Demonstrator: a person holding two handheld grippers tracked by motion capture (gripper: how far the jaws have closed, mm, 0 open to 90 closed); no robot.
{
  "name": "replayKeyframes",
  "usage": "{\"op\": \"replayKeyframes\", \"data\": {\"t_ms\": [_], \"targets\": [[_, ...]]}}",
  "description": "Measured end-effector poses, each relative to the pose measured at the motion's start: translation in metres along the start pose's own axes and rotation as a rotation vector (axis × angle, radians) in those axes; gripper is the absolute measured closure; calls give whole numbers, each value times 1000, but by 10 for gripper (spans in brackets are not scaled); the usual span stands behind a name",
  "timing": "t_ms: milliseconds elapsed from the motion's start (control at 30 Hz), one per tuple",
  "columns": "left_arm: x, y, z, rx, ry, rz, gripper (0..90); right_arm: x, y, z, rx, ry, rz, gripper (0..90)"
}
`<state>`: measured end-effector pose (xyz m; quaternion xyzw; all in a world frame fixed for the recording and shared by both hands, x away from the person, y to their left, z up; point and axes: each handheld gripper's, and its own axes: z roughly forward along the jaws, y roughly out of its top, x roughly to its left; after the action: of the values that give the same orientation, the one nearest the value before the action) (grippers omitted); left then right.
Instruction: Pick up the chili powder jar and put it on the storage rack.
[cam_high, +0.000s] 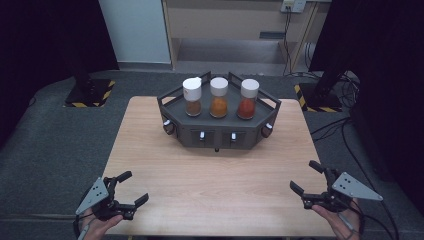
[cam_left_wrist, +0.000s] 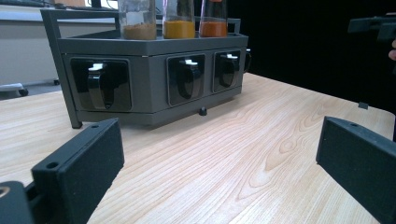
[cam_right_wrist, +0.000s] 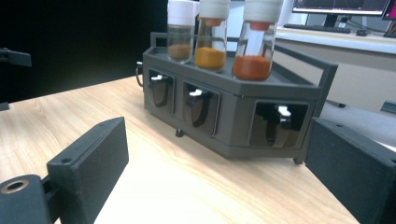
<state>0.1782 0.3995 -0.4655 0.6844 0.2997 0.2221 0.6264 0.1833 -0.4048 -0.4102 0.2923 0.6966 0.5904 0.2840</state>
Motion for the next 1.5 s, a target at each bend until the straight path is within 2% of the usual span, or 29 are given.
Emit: {"op": "replayKeyframes", "data": {"t_ms": [233,767,1500], "targets": [[0,0,1,3,-1,1,0,4,-17,6,9,-1,20,64],[0,-1,1,-2,6,4,0,9,-34,1,24,-26,49,57],[0,-1,0,-8,14,18,0,0,-49,-1,29,-19,57,35]]}}
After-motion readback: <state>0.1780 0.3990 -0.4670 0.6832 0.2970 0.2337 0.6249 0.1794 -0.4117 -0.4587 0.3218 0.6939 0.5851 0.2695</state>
